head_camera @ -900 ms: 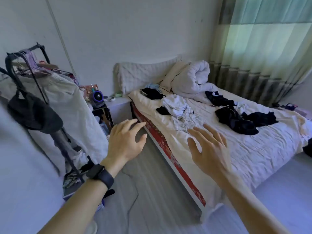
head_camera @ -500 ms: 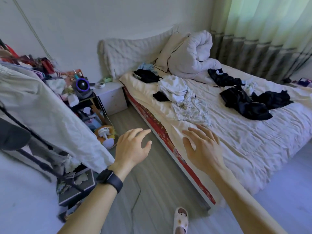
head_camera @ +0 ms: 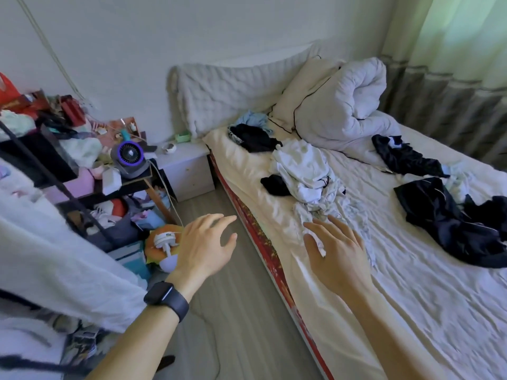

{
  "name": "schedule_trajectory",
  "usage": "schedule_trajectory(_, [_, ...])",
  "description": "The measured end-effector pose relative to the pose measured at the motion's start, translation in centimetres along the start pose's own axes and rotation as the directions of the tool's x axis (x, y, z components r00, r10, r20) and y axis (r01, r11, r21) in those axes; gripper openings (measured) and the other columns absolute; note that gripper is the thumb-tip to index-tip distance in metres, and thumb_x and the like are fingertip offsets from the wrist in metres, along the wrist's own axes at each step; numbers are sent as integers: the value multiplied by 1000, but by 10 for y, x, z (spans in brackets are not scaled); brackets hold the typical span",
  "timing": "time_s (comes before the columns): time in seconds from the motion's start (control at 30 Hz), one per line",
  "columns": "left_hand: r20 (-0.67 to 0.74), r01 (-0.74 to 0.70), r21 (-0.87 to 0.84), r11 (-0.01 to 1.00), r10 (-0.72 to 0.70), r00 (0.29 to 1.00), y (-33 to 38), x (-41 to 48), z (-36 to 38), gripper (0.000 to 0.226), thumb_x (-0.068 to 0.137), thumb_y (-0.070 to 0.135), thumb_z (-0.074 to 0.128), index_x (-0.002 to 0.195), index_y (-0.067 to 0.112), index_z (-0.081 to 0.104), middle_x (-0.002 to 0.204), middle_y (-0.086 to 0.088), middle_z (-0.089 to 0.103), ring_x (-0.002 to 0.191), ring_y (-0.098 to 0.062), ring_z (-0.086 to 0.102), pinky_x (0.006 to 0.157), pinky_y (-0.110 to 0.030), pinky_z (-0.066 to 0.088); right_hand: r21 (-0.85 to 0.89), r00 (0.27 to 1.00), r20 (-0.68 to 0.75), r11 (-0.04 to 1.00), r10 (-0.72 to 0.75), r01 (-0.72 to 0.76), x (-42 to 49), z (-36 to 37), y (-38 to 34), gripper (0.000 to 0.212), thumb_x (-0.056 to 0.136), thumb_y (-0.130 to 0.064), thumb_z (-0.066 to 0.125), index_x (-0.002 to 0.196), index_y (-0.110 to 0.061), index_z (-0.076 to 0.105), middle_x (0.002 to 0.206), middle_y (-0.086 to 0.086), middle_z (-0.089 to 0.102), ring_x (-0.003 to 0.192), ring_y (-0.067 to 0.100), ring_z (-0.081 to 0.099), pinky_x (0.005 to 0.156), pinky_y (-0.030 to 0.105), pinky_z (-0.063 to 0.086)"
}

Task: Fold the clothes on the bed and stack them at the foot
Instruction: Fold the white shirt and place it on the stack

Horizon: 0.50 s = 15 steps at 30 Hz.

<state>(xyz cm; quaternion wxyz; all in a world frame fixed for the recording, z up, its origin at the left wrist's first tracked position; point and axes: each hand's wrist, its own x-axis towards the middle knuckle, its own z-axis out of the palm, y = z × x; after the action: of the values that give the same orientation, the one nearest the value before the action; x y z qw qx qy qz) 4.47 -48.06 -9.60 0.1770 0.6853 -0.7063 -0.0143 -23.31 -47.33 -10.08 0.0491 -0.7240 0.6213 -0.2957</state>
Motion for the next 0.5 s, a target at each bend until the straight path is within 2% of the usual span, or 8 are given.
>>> schedule_trajectory(0.07, [-5, -6, 1, 1000, 6, 1000, -11, 40, 9, 43, 97, 45, 56, 138, 36, 58, 138, 9, 58, 132, -17, 49, 108, -37, 40, -23, 1000, 21, 1000, 8, -7, 36, 17, 6, 28, 103, -37, 54, 125, -31, 72, 133, -9, 67, 139, 23, 49, 114, 49, 37])
schedule_trajectory(0.17, [13, -35, 24, 999, 34, 999, -33, 104, 25, 43, 97, 46, 54, 139, 37, 56, 139, 9, 57, 133, -17, 47, 108, -38, 38, -50, 1000, 16, 999, 16, -15, 86, 46, 10, 34, 102, -41, 48, 124, -31, 73, 132, -8, 68, 138, 25, 51, 113, 50, 40])
schedule_trajectory(0.23, [38, -58, 34, 998, 56, 998, -49, 150, 34, 43, 98, 47, 52, 140, 38, 54, 141, 10, 55, 134, -16, 46, 108, -38, 38, -67, 1000, 6, 997, 28, -27, 121, 67, 11, 29, 102, -37, 54, 124, -30, 73, 130, -7, 69, 138, 26, 51, 112, 51, 40])
schedule_trajectory(0.4, [99, -165, 50, 985, 160, 982, -83, 266, 52, 45, 98, 49, 48, 141, 37, 53, 141, 11, 54, 134, -15, 45, 109, -37, 39, -98, 992, -45, 988, 115, -119, 204, 106, 7, 24, 101, -32, 61, 121, -30, 74, 128, -7, 71, 137, 26, 53, 112, 51, 41])
schedule_trajectory(0.5, [138, -235, 57, 970, 226, 964, -95, 331, 58, 46, 99, 49, 48, 142, 36, 52, 142, 10, 54, 134, -16, 46, 110, -39, 39, -119, 983, -48, 976, 177, -182, 247, 124, 9, 26, 101, -34, 60, 124, -32, 72, 131, -9, 69, 140, 23, 49, 114, 46, 35])
